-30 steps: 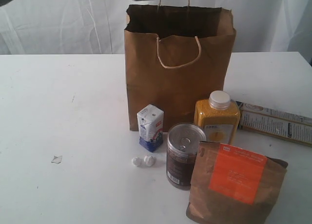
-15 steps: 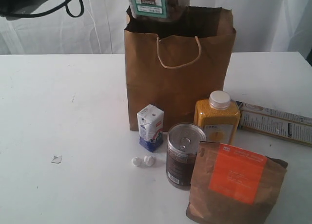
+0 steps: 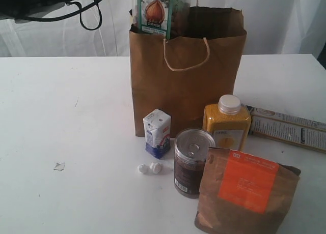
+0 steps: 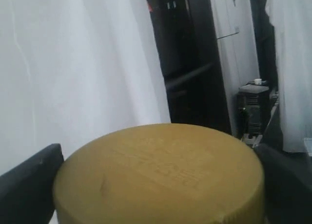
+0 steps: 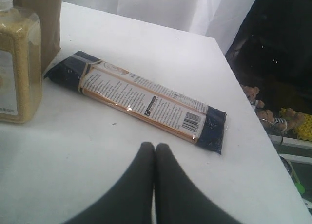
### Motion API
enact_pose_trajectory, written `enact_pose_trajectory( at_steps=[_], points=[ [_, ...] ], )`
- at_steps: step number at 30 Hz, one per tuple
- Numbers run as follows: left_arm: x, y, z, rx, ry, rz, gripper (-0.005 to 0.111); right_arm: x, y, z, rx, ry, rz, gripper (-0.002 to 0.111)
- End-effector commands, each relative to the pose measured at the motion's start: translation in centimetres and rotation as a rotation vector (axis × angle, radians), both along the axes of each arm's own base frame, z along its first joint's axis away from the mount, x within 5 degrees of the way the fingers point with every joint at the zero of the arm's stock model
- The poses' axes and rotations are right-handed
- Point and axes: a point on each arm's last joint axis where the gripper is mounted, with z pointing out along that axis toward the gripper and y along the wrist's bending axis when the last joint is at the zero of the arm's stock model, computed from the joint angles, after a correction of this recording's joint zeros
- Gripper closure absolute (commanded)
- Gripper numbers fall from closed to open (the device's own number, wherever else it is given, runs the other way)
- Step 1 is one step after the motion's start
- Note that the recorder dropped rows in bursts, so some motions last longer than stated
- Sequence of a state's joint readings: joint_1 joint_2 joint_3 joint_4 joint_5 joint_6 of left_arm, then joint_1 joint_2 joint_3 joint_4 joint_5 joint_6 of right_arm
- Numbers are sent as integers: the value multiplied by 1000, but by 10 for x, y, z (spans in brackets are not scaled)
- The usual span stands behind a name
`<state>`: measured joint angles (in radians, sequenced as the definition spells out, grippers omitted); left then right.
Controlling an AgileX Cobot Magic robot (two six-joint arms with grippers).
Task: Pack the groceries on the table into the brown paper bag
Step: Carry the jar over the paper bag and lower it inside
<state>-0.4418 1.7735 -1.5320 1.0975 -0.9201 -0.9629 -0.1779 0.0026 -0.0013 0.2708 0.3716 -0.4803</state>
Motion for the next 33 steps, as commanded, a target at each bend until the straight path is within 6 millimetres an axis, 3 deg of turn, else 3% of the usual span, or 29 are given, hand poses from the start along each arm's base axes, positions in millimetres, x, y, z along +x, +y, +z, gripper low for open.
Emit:
enact_pose_trajectory(
  at_steps=[1, 18, 20, 22, 23, 26, 28, 33],
  points=[
    [-4, 2, 12, -28, -22, 3, 107, 0, 0, 0, 13, -5, -8, 108],
    [1, 3, 6, 53, -11, 56, 106, 0, 0, 0, 13, -5, -8, 108],
    [0, 2, 6, 34, 20, 47, 96, 0, 0, 0, 13, -5, -8, 108],
    [0, 2, 5, 32, 30, 43, 79, 0, 0, 0, 13, -5, -8, 108],
    [0, 2, 5, 39, 27, 43, 63, 0, 0, 0, 13, -5, -8, 108],
    [0, 2, 5, 42, 25, 42, 32, 0, 0, 0, 13, -5, -8, 108],
    [0, 2, 5, 44, 24, 42, 27, 0, 0, 0, 13, -5, -8, 108],
    [0, 2, 5, 44, 24, 42, 27, 0, 0, 0, 13, -5, -8, 108]
  ],
)
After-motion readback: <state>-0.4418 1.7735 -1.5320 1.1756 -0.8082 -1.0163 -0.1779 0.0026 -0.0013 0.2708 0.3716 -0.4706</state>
